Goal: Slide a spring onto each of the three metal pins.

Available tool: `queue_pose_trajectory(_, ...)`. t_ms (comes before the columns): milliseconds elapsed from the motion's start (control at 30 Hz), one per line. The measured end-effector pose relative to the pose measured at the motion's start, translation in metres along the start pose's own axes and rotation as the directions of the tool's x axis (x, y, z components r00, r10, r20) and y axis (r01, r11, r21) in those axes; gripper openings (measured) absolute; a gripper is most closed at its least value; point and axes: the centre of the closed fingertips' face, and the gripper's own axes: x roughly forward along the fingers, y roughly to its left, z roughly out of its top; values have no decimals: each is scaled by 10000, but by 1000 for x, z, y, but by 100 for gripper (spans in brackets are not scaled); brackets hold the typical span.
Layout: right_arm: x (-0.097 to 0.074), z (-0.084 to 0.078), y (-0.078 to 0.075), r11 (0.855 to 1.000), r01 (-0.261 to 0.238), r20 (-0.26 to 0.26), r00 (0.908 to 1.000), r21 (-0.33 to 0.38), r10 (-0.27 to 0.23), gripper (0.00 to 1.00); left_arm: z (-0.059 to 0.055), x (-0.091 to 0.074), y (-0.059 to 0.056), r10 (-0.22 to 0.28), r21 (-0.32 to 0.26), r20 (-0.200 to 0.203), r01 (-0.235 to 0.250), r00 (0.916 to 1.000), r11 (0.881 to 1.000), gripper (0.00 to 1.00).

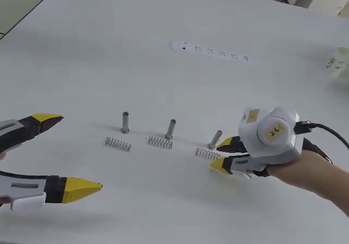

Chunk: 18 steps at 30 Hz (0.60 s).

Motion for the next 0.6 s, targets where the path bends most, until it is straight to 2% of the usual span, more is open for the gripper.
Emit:
queue_pose_trajectory(300, 8, -5, 0, 9991, -170, -131, 9998, 399, 175, 16, 0, 2, -1, -74, 17, -18, 74, 10000, 10000, 95)
queue_pose_trajectory(600, 11, -5, 1, 9993, -300, -235, 9993, 202, 305, 12, -1, 1, 0, -51, -13, -66, 51, 10000, 10000, 94)
